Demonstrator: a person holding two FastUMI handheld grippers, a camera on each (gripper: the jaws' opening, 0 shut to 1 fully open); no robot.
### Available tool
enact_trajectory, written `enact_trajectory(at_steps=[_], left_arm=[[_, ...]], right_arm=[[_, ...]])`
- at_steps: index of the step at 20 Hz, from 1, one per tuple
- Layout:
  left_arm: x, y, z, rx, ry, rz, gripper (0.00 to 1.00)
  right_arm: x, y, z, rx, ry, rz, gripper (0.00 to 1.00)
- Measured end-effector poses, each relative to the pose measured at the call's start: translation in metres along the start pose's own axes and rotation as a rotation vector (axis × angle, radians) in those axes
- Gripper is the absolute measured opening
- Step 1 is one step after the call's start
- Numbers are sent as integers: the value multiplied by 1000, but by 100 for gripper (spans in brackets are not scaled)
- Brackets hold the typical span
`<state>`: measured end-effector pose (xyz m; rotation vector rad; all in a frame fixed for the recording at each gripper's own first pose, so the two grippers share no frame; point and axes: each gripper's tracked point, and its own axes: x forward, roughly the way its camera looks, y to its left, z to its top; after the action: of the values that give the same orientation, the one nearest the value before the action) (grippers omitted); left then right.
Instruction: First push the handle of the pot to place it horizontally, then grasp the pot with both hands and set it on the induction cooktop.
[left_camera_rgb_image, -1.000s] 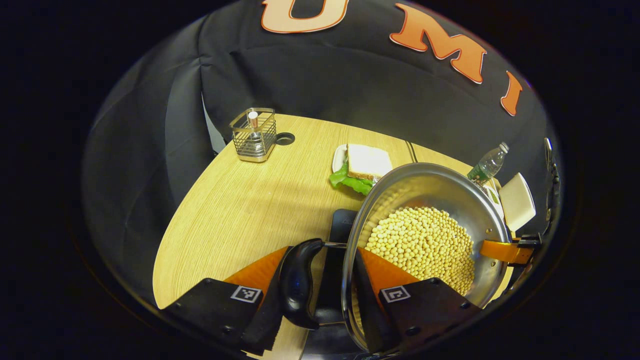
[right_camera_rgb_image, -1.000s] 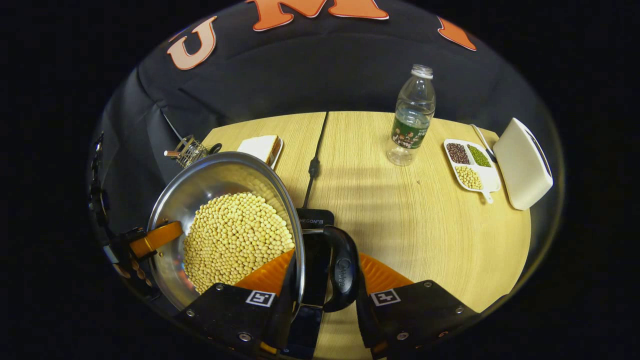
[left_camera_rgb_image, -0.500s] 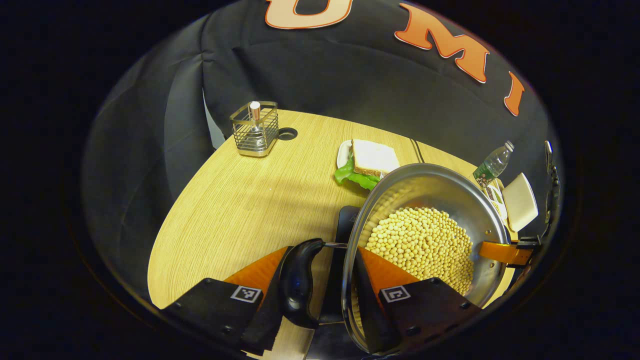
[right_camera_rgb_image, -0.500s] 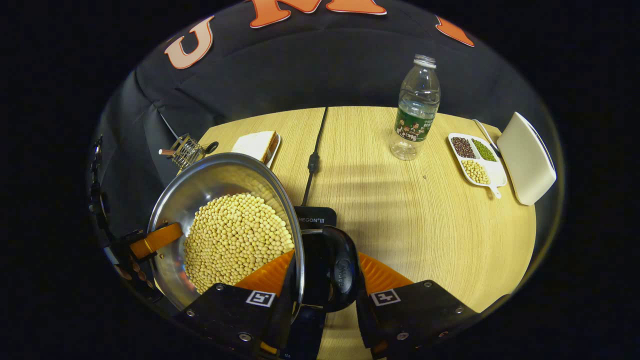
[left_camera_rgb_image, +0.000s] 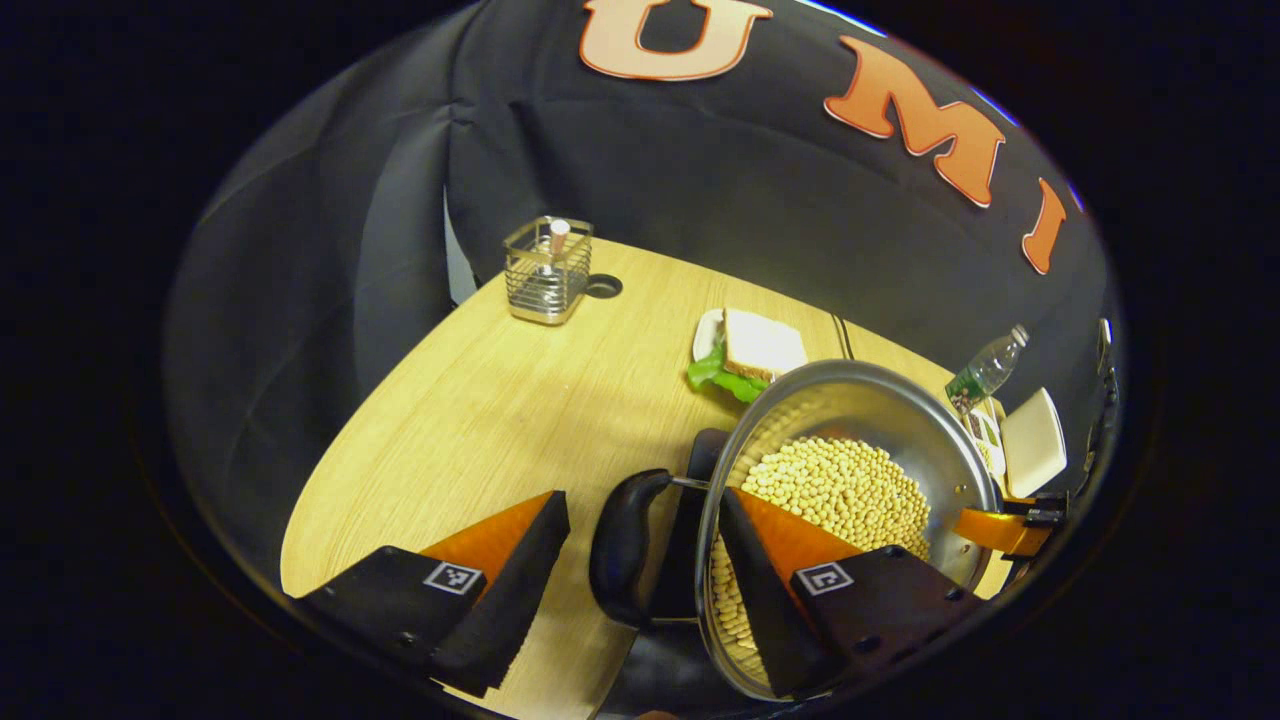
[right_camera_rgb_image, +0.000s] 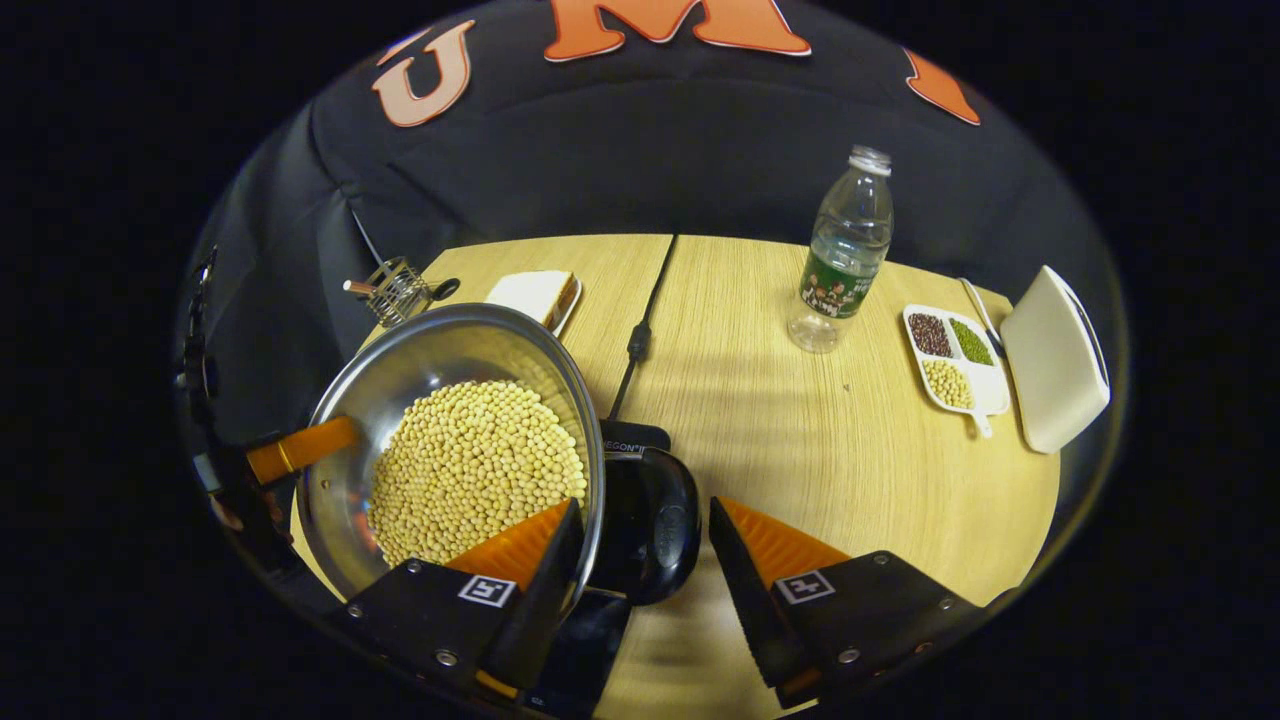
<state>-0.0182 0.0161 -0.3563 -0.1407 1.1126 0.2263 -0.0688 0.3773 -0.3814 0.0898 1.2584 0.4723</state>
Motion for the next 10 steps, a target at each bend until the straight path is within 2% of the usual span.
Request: enact_trajectory(at_steps=[4, 10], left_arm=[[-34, 1, 19, 17, -87, 52, 99], [-97, -46, 58, 100, -253, 61, 98]], right_arm=[[-29, -11, 14, -60, -89, 12, 87], [-101, -66, 40, -75, -249, -25, 88]])
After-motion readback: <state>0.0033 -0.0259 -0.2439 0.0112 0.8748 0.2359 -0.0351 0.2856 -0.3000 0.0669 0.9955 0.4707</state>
